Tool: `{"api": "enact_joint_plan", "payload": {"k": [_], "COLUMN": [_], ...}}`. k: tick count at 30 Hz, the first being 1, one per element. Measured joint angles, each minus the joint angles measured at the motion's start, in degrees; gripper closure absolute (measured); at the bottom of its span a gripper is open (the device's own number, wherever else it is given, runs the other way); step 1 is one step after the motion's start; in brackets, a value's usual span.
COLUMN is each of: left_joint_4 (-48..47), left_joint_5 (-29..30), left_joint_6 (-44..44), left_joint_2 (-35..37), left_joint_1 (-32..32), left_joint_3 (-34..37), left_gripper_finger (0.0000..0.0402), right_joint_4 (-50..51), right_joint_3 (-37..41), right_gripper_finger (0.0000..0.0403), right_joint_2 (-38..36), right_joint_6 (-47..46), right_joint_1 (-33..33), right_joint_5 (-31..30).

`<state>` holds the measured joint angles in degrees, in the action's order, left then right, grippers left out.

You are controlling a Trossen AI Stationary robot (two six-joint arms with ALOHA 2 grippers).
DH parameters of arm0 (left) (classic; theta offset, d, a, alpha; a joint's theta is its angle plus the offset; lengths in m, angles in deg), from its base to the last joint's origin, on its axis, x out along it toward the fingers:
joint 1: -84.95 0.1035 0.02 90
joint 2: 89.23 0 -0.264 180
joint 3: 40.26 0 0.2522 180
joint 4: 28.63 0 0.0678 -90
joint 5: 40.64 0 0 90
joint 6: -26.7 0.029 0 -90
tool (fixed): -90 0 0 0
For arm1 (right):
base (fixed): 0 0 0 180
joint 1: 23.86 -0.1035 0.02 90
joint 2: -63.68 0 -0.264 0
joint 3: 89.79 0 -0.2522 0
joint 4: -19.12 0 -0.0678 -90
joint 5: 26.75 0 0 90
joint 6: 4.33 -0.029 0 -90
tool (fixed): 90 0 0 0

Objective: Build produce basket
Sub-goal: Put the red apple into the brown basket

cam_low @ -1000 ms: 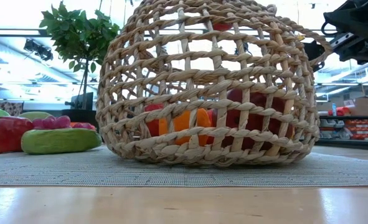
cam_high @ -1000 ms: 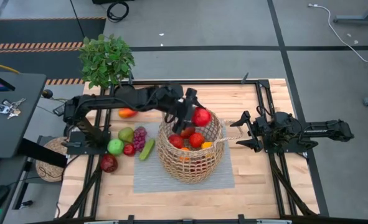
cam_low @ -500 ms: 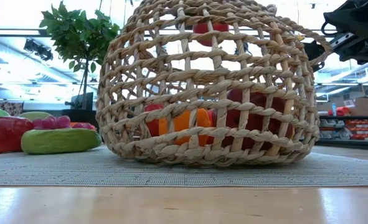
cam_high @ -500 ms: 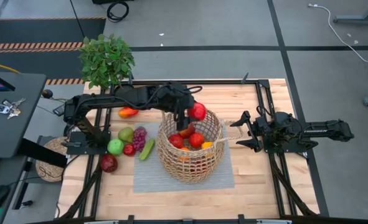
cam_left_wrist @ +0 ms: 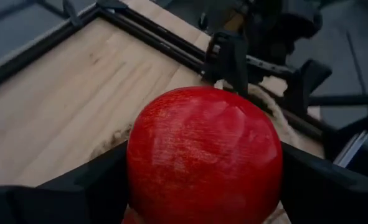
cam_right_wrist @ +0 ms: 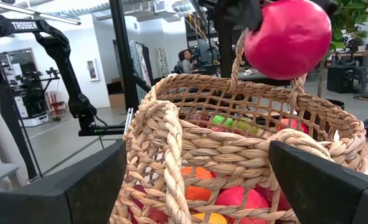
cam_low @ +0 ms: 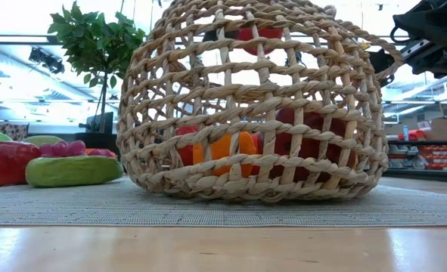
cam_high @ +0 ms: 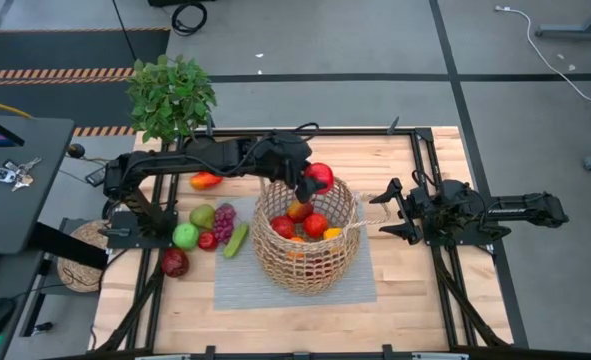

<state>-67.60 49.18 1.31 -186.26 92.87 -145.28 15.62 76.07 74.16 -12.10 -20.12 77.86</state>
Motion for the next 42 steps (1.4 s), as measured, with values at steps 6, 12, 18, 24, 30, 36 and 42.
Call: {"api": "enact_joint_plan", "payload": {"k": [6,12,18,24,30,36,42], "left_joint_4": [1.11,0.9,-1.85,-3.87,-4.42,-4.38,-4.71], "left_joint_5": [-0.17,-4.68,-4.99,-2.87,0.67,2.34,6.14], "left_joint_6": [-7.21,-9.56,-6.54,5.07,26.6,51.28,65.96], "left_joint_2": [-0.45,-0.53,-0.53,-0.58,-0.58,-2.61,-6.6], "left_joint_1": [0.0,-0.08,-0.64,-1.23,-3.29,-4.71,-4.68], "left_joint_3": [0.02,-1.13,-2.52,-2.58,-2.58,-2.48,-2.54], "left_gripper_finger": [0.0069,0.0069,0.0069,0.0069,0.0069,0.0069,0.0069], "right_joint_4": [-0.09,-0.24,-0.24,-0.22,-0.22,-0.22,-1.18], "right_joint_3": [0.0,0.0,0.0,0.0,0.0,0.0,0.0], "right_gripper_finger": [0.0009,0.0009,0.0009,0.0009,0.0009,0.0009,0.0009], "right_joint_2": [0.0,0.0,0.0,0.0,0.0,0.0,0.04], "right_joint_6": [0.0,0.0,0.0,0.0,0.0,0.0,0.0], "right_joint_1": [0.0,0.01,0.01,0.0,-0.01,0.0,-0.01], "right_joint_5": [0.0,0.0,0.0,0.01,0.0,0.0,0.0]}}
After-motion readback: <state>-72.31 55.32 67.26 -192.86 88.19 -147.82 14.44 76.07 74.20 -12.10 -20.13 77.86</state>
